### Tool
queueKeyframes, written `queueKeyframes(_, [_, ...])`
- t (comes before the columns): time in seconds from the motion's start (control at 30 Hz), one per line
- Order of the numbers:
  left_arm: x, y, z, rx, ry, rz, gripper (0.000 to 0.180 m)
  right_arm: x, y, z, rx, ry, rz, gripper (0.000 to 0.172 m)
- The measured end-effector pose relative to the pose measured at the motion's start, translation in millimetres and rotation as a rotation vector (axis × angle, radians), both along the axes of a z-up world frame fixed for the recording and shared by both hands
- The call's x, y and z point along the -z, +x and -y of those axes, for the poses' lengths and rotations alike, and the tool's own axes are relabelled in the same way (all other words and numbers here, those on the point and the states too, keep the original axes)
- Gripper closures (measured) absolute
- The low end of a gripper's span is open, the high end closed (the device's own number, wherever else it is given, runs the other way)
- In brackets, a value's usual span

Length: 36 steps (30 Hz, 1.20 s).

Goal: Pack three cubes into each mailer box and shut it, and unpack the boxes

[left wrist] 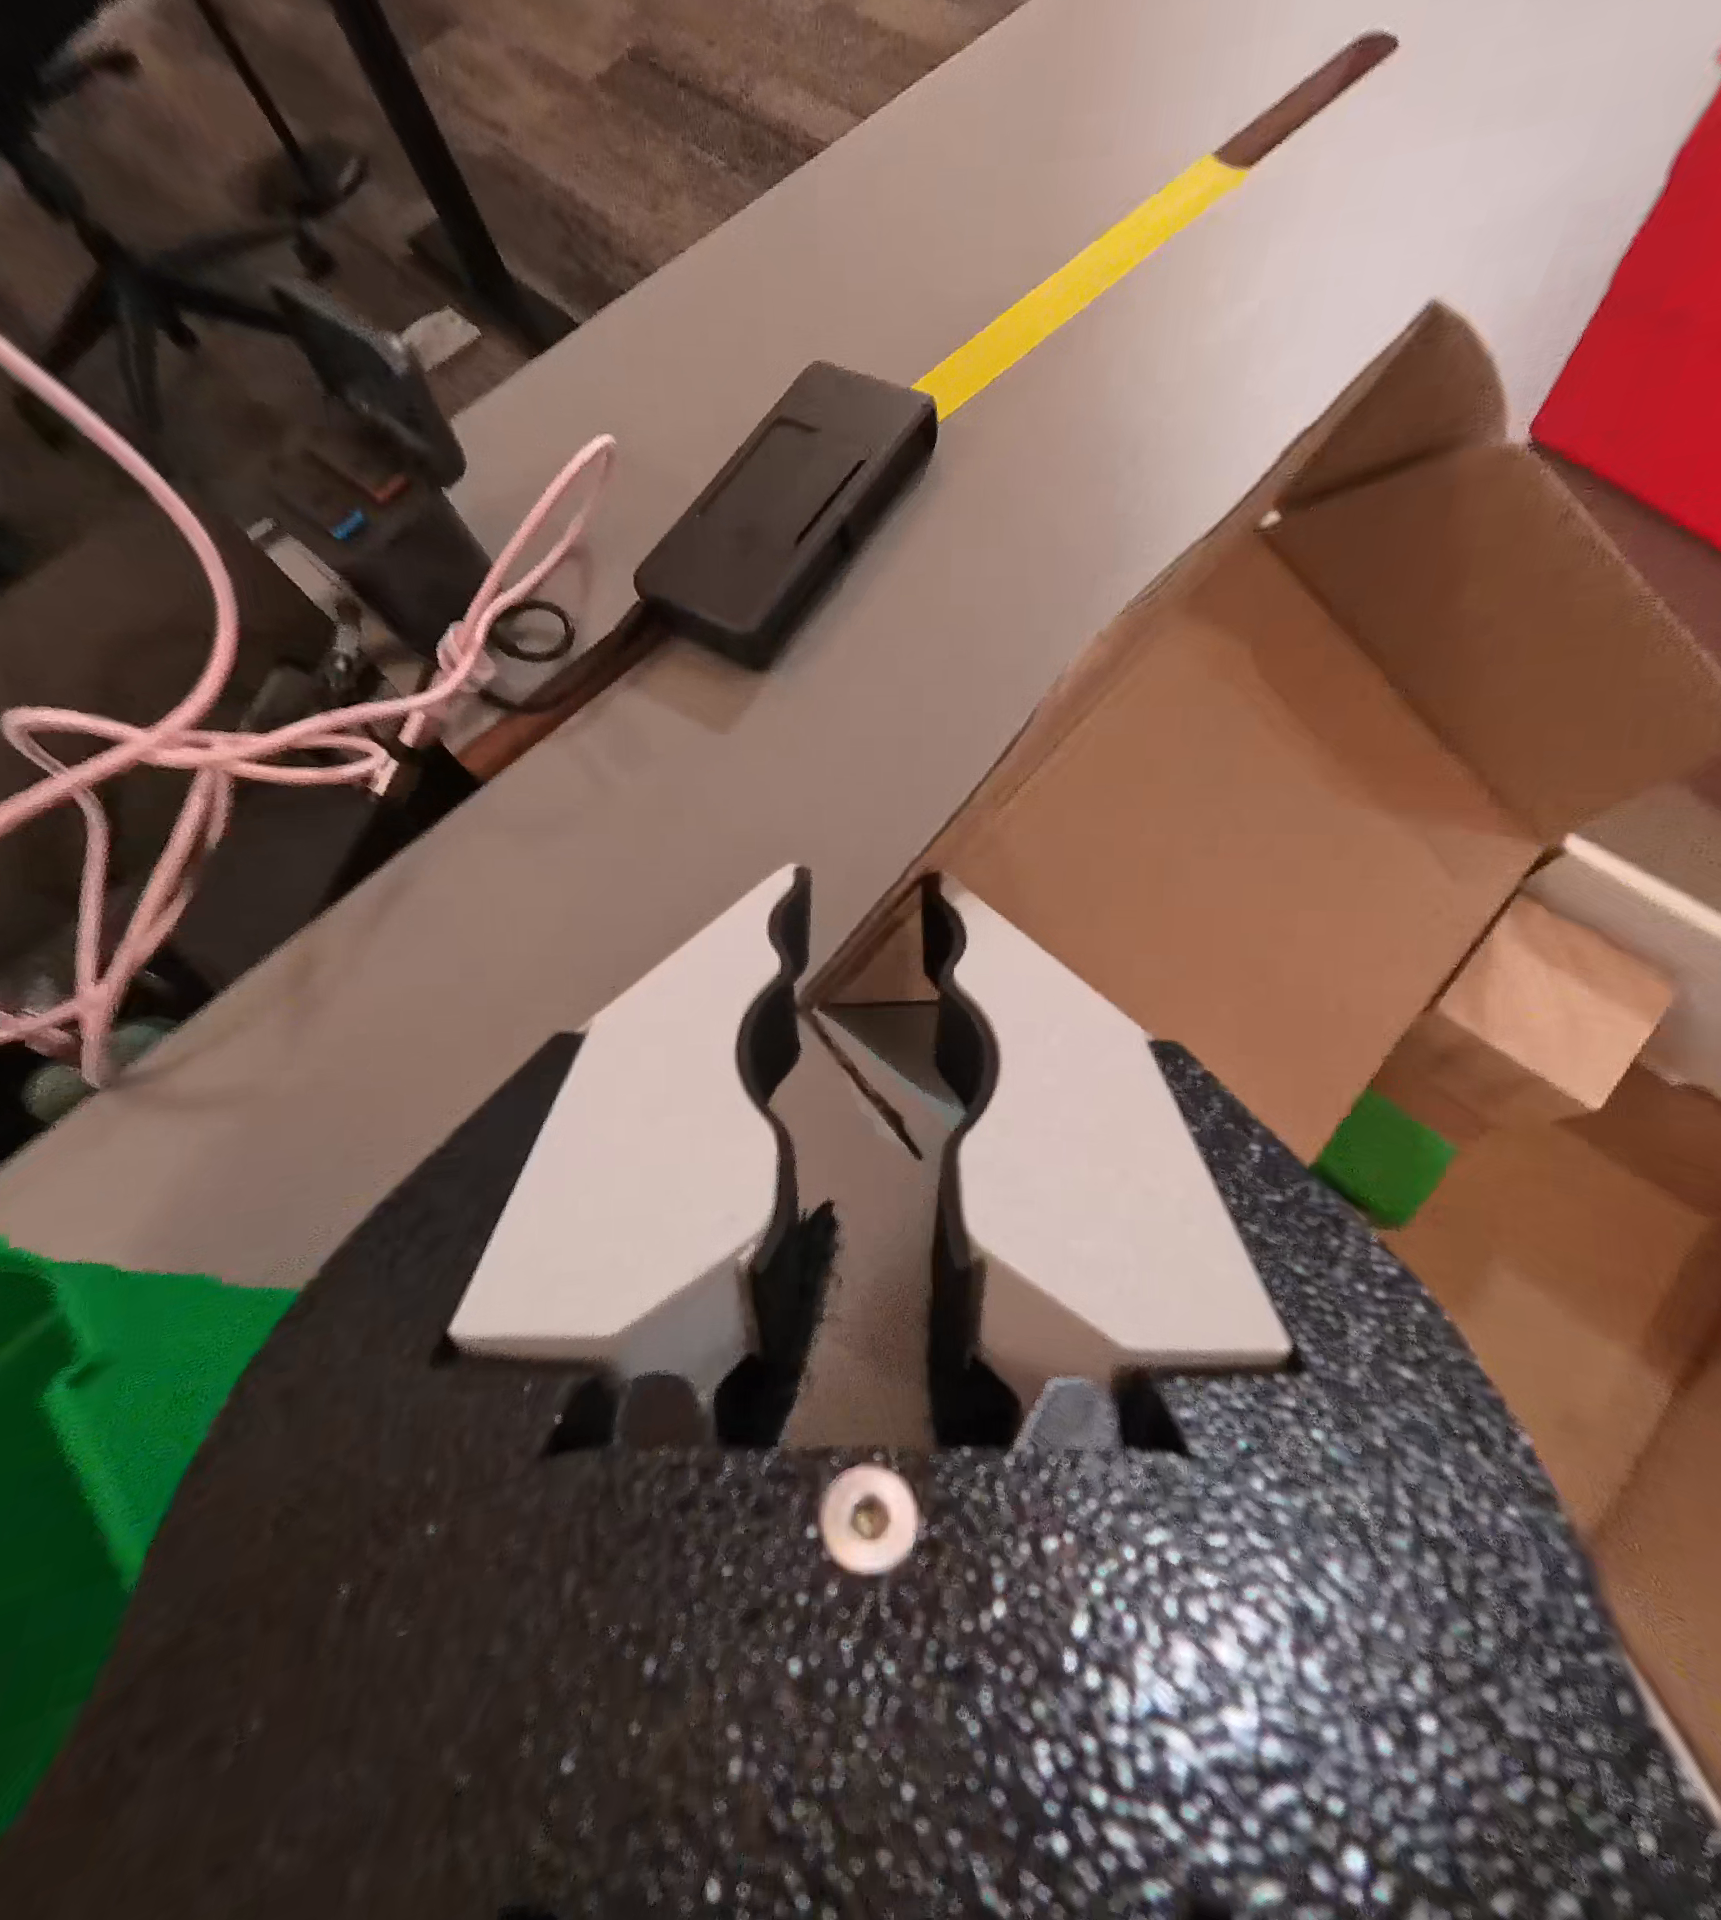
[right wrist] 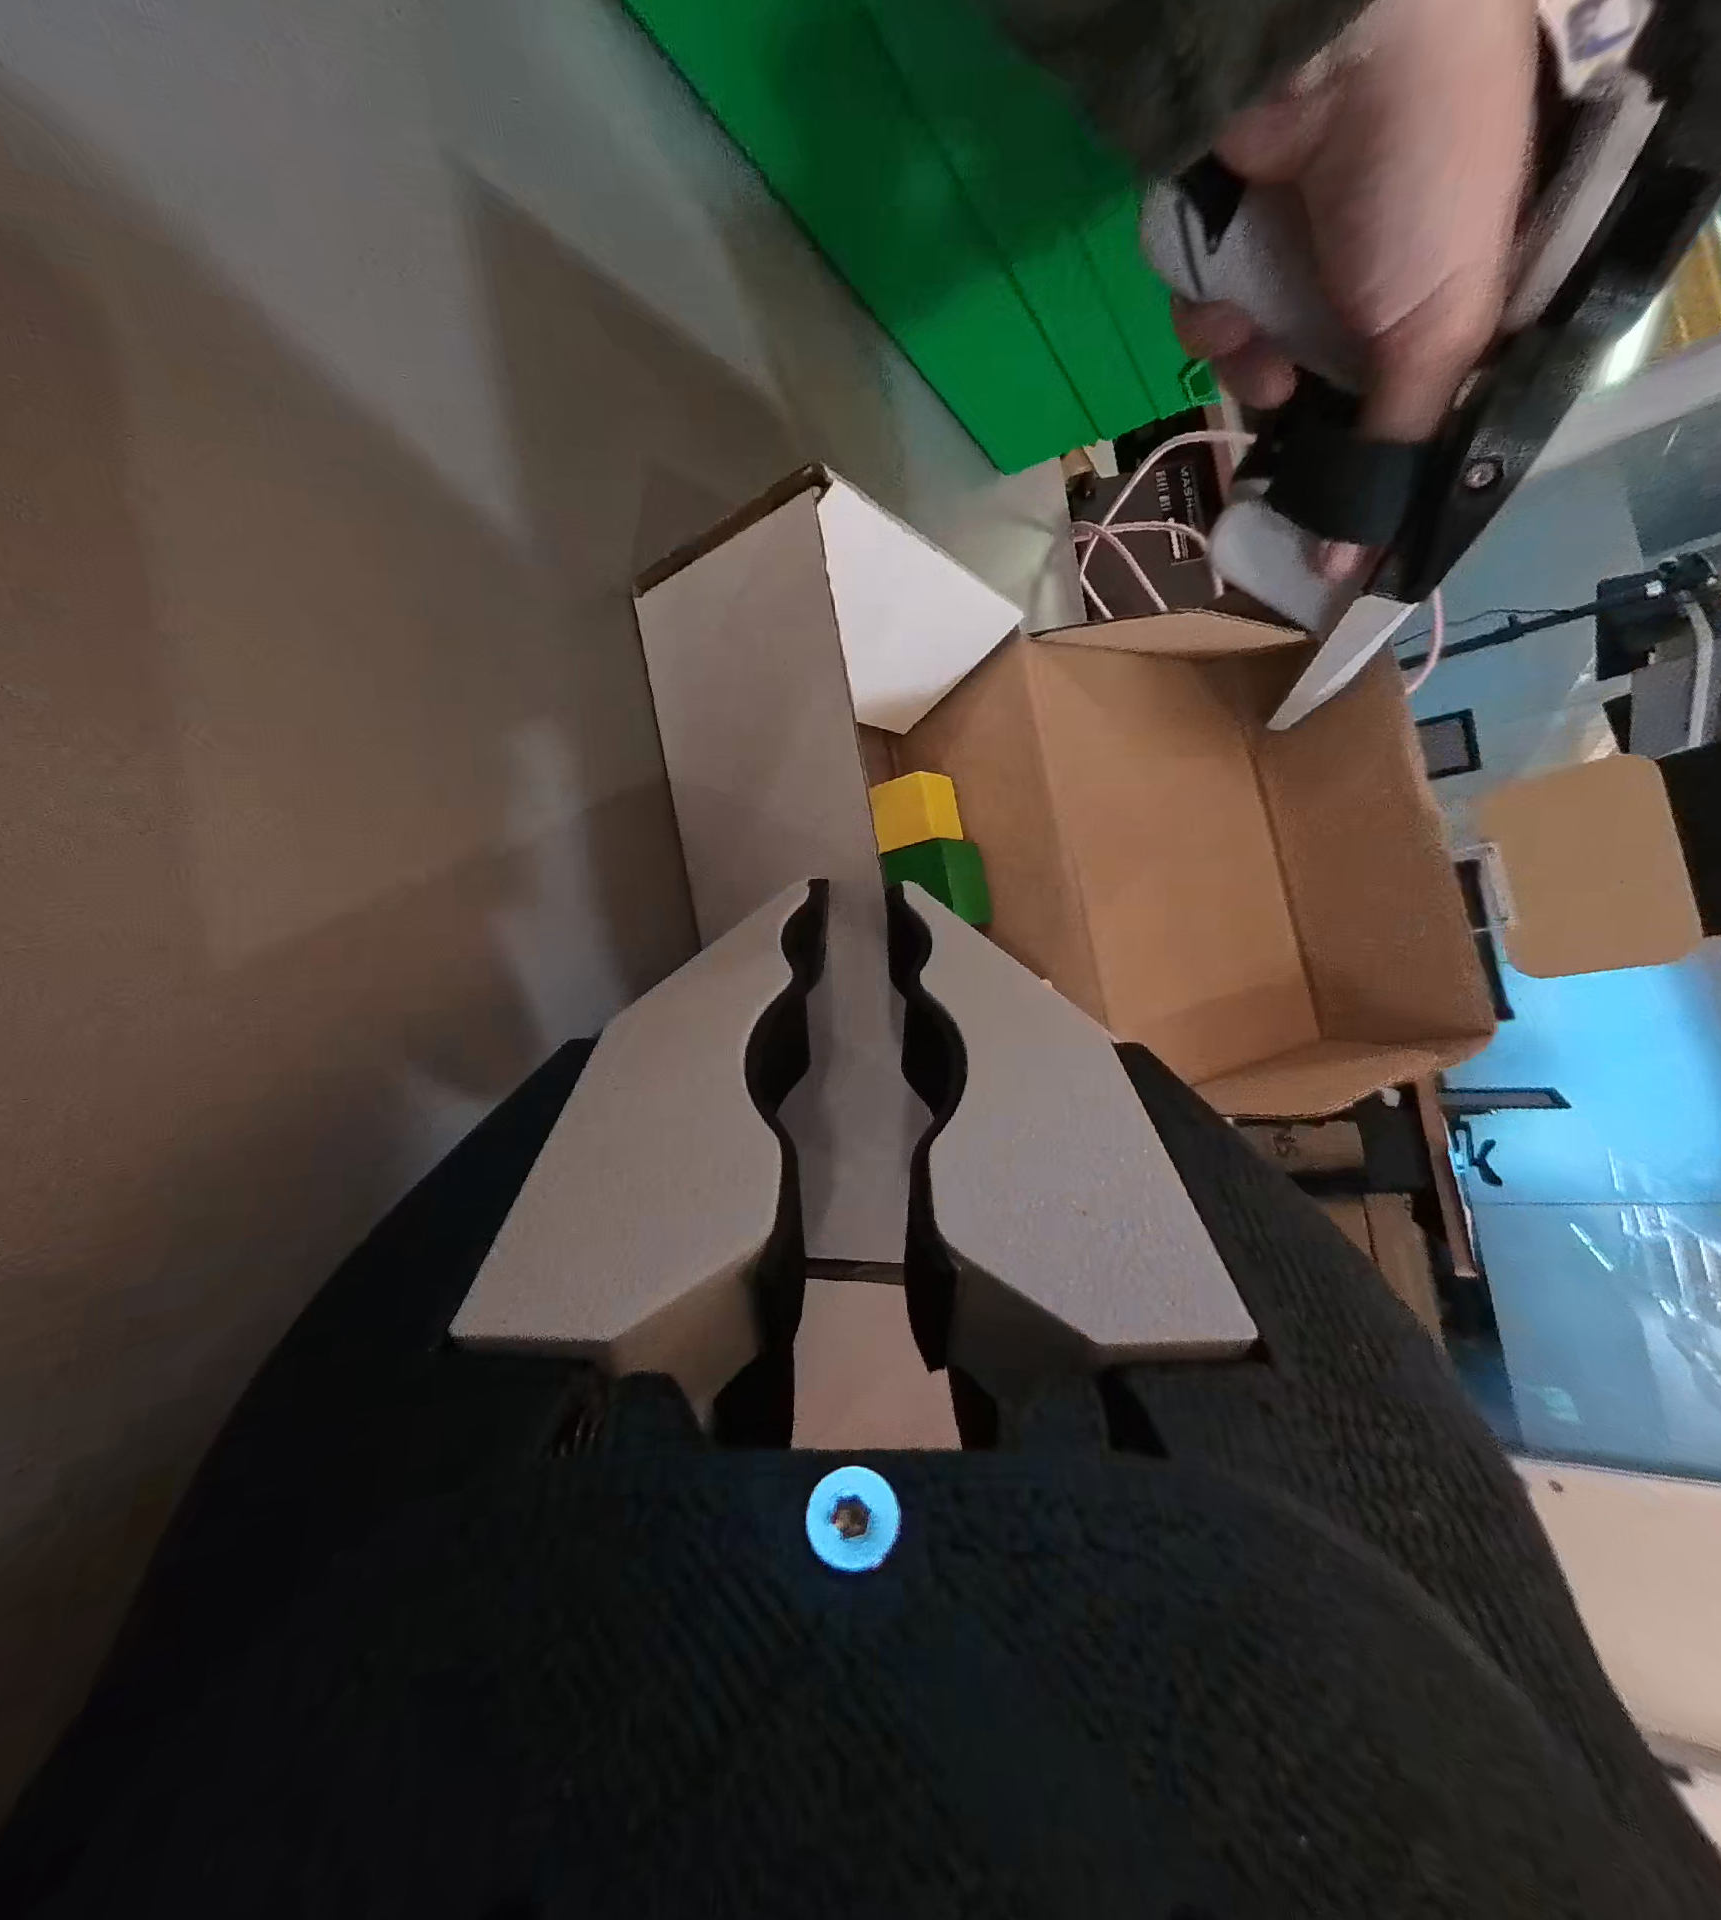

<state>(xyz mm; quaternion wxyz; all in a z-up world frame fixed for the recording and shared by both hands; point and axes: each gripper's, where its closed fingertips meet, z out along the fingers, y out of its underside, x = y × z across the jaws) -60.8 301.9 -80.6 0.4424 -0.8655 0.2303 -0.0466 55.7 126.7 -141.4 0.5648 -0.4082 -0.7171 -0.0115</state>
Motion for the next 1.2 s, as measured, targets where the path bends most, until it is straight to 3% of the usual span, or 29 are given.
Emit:
queueKeyframes(0.2, [17,-15,-11,-0.098,-0.037,0.108,0.155,0,5,-3,-0.003,-0.012,-0.002,0.162])
queueKeyframes(0.23, [14,-21,-14,-0.138,0.001,0.113,0.145,0,6,-4,-0.001,-0.014,-0.003,0.162])
queueKeyframes(0.3, [2,-20,-10,-0.151,0.044,0.198,0.107,0,6,-4,-0.001,-0.013,-0.003,0.162])
queueKeyframes(0.37, [-11,-7,4,-0.095,0.014,0.321,0.073,-1,6,-3,-0.004,-0.016,-0.005,0.162])
queueKeyframes(0.47, [-28,-6,24,-0.074,0.072,0.321,0.055,-1,6,-2,-0.011,-0.046,-0.019,0.163])
queueKeyframes(0.6, [-50,0,59,-0.038,0.321,0.246,0.064,-2,9,0,-0.035,-0.094,-0.037,0.163])
queueKeyframes(0.7, [-35,21,98,0.058,0.305,0.196,0.066,-3,10,1,-0.049,-0.165,-0.074,0.163])
queueKeyframes(0.77, [-35,24,117,0.086,0.391,0.169,0.071,-3,10,2,-0.057,-0.192,-0.089,0.162])
queueKeyframes(0.87, [-45,27,142,0.134,0.615,0.143,0.082,-9,8,9,-0.095,-0.234,-0.137,0.152])
queueKeyframes(0.97, [-52,36,168,0.224,0.781,0.17,0.104,-20,6,14,-0.128,-0.276,-0.208,0.143])
queueKeyframes(1.2, [-26,83,205,0.524,0.68,0.221,0.106,-48,14,3,-0.066,-0.315,-0.376,0.138])
